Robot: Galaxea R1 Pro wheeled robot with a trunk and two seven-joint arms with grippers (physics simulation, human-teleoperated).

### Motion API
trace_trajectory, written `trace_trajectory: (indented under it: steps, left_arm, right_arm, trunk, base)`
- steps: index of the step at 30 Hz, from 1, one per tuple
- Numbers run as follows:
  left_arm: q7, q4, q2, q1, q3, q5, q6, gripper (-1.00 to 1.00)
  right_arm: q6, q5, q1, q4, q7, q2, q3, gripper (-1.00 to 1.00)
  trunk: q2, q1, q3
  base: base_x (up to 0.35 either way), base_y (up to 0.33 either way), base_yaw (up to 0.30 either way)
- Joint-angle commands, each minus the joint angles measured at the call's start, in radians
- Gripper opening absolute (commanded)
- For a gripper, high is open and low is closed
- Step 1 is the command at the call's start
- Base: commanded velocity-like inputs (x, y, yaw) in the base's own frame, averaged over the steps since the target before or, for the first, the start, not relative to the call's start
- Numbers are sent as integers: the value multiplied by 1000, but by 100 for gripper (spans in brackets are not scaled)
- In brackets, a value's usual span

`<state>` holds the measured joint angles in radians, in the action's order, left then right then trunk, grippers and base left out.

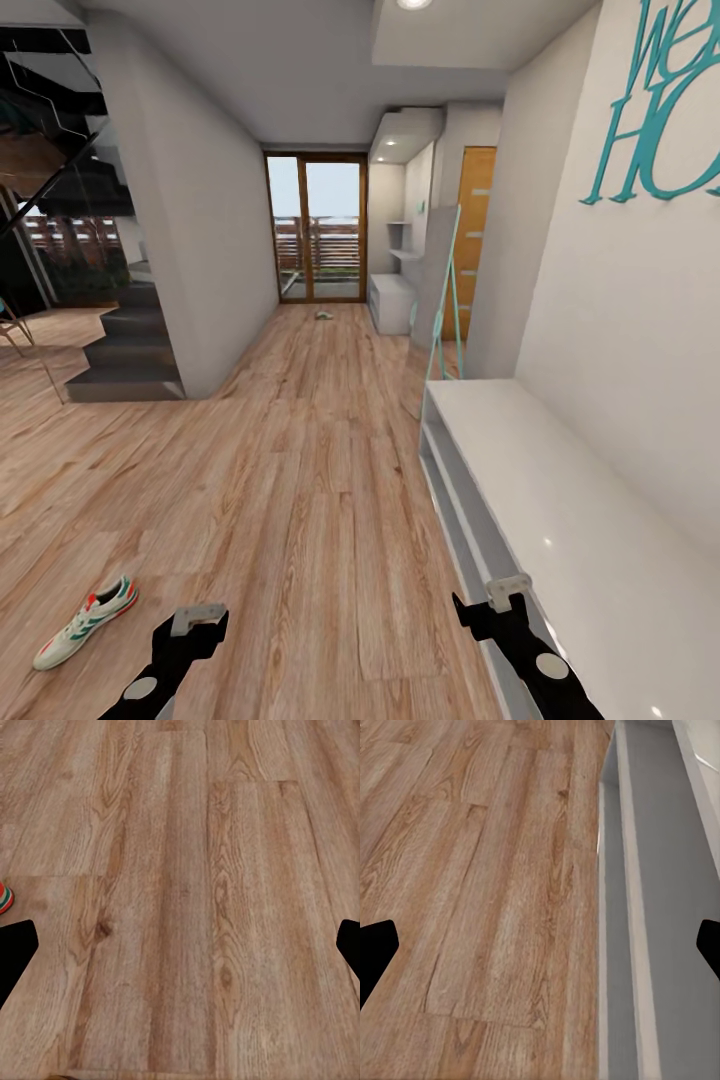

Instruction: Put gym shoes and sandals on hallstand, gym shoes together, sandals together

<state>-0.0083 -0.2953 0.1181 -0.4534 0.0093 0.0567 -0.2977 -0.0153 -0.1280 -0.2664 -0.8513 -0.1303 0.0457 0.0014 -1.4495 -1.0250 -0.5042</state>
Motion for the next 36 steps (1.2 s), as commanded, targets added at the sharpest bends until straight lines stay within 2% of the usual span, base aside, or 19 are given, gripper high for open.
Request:
trace_trajectory:
  steps: [1, 9, 23, 36]
  left_arm:
    - [-1, 1, 0, -1, 0, 6, -3, 100]
    - [-1, 1, 0, -1, 0, 6, -3, 100]
    - [-1, 1, 0, -1, 0, 6, -3, 100]
    - [-1, 1, 0, -1, 0, 6, -4, 100]
  right_arm:
    - [-2, -10, 0, 0, -2, 0, 0, 100]
    - [-2, -10, 0, 0, -2, 0, 0, 100]
    - [-2, -10, 0, 1, -2, 0, 2, 100]
    - [-2, -10, 0, 1, -2, 0, 2, 100]
  trunk:
    - [0, 0, -1]
    - [0, 0, -1]
    - [0, 0, -1]
    - [0, 0, -1]
  base:
    - [94, 0, 0]
    - [181, 0, 0]
    - [296, 0, 0]
    - [62, 0, 0]
